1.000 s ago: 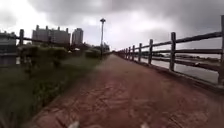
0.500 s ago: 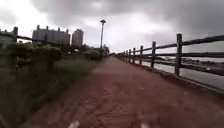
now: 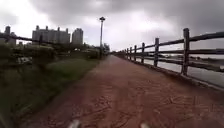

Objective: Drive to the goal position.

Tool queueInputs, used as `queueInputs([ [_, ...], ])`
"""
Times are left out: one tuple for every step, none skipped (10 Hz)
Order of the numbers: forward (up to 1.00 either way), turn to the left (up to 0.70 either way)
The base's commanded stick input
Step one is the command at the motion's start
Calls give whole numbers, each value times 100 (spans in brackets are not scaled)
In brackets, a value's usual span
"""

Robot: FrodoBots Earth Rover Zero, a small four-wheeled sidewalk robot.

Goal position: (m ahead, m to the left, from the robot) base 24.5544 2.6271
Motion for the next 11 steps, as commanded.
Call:
queueInputs([
  [70, 0],
  [70, 0],
  [70, 0],
  [70, 0],
  [70, 0],
  [70, 0],
  [70, 0],
  [70, 0],
  [70, 0],
  [70, 0],
  [70, 0],
])
